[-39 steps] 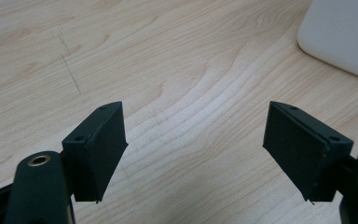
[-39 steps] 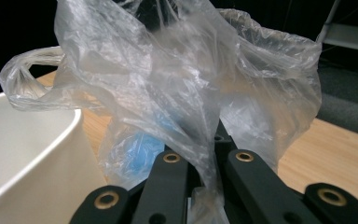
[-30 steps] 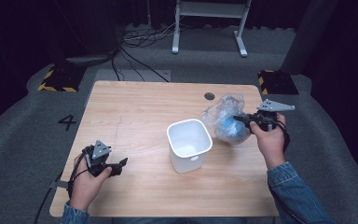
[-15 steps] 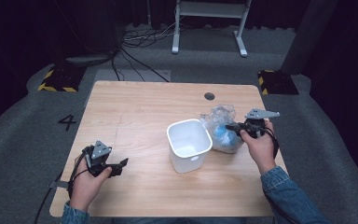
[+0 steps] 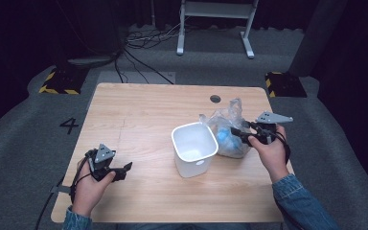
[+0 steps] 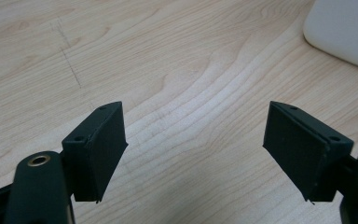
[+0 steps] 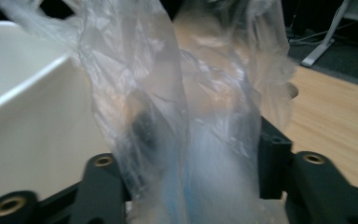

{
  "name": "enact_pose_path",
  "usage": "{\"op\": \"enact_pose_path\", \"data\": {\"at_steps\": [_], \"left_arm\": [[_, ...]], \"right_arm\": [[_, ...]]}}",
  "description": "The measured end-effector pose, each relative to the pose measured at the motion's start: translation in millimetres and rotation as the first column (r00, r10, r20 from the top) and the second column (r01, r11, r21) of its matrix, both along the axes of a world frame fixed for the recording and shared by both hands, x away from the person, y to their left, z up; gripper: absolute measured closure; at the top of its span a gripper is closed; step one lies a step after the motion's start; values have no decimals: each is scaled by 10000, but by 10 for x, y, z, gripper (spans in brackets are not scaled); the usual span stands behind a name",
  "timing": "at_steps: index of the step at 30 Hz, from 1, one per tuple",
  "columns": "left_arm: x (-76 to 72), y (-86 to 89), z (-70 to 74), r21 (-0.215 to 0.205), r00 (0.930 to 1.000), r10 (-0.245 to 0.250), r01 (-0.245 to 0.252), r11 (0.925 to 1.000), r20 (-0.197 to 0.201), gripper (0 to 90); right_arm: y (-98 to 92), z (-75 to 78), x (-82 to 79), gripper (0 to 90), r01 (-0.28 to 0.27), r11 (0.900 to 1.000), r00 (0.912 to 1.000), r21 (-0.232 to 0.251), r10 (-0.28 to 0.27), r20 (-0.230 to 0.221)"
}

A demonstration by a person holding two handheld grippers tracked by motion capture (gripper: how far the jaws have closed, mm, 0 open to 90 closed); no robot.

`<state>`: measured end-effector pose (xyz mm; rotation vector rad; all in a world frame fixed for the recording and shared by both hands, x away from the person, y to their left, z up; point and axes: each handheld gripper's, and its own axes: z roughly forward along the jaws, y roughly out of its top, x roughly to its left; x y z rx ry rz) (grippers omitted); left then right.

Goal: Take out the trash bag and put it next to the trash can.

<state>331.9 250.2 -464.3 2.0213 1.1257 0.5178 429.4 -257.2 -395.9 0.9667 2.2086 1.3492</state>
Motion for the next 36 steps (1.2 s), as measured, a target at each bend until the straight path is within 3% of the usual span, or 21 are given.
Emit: {"op": "enact_pose_path", "data": {"at_steps": [5, 14, 23, 27, 36], "left_arm": [[-26, 3, 40, -35, 9999, 33, -32, 10000, 139, 206], [-88, 32, 103, 17, 9996, 69, -69, 10000, 281, 205], [-160, 144, 124, -38, 9989, 349, -348, 9994, 300, 206], [-198, 207, 115, -229, 9980, 524, -516, 9984, 356, 211], [-255, 293, 76, 44, 9987, 459, -460, 9989, 210, 213]], "right_arm": [[-56, 147, -117, 378, -81, 10000, 9988, -10, 81, 479], [-219, 352, -321, 327, -153, 9999, 9957, -16, 154, 916], [-506, 275, -453, 332, 255, 9996, 9984, -92, -250, 517], [-615, 216, -517, 376, 314, 9994, 9991, -162, -309, 306], [-763, 79, -651, 362, 401, 9977, 9989, -549, -413, -209]]}}
